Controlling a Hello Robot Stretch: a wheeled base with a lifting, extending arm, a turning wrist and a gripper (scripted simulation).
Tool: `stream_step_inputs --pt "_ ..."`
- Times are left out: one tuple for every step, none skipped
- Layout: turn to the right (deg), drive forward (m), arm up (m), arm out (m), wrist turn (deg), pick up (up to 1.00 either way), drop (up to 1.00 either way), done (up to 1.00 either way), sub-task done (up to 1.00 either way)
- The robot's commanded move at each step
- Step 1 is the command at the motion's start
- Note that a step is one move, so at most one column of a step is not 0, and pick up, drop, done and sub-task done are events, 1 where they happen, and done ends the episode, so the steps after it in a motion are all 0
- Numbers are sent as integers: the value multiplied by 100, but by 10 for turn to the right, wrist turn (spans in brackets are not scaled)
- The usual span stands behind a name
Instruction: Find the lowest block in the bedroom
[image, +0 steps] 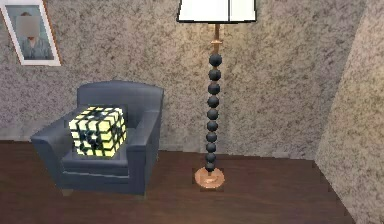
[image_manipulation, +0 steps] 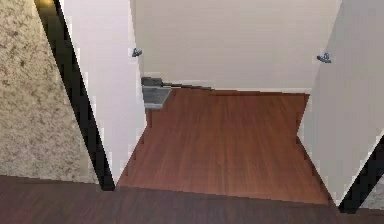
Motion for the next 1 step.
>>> stream_step_inputs --pt "30 0 0 0 0 0 0 0 0"
